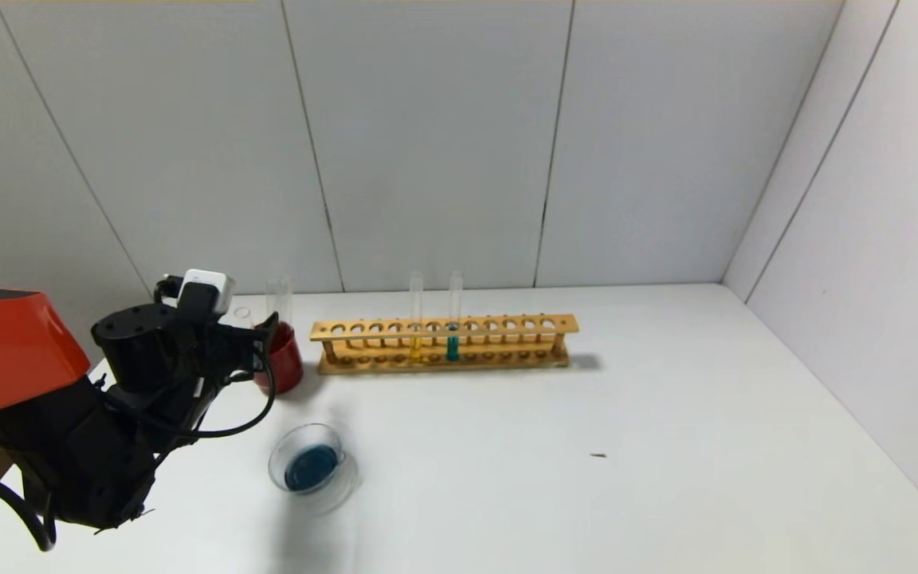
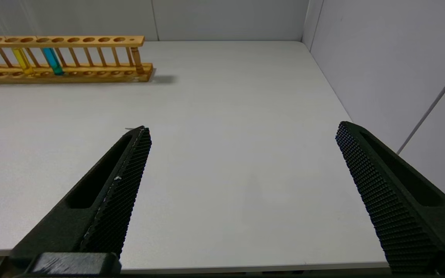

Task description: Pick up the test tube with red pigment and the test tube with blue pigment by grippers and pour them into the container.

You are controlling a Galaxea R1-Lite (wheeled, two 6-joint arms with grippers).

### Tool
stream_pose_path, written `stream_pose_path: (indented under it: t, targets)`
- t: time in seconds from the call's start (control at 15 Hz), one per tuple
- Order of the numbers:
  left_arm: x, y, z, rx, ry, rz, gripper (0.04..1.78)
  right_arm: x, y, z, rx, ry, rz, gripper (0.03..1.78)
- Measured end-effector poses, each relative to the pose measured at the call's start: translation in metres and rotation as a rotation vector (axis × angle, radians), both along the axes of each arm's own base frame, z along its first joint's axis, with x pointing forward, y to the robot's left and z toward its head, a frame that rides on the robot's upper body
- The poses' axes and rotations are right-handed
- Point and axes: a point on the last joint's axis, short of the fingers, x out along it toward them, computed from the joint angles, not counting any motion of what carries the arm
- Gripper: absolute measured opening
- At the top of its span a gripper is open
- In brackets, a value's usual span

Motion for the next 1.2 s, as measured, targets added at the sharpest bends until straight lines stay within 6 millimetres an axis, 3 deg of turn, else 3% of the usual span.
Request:
stream_pose_path:
  t: [0.2, 0.4, 0.8, 1.2]
  targets:
    - [0.002, 0.000, 0.006, 0.019, -0.025, -0.008, 1.54, 0.000, 0.000, 0.000, 0.000, 0.000, 0.000, 1.75]
    - [0.007, -0.001, 0.019, 0.069, -0.079, -0.019, 1.73, 0.000, 0.000, 0.000, 0.000, 0.000, 0.000, 1.75]
    - [0.008, -0.001, 0.035, 0.089, -0.140, -0.037, 1.74, 0.000, 0.000, 0.000, 0.000, 0.000, 0.000, 1.75]
    - [-0.004, 0.000, 0.077, 0.100, -0.224, -0.092, 1.74, 0.000, 0.000, 0.000, 0.000, 0.000, 0.000, 1.75]
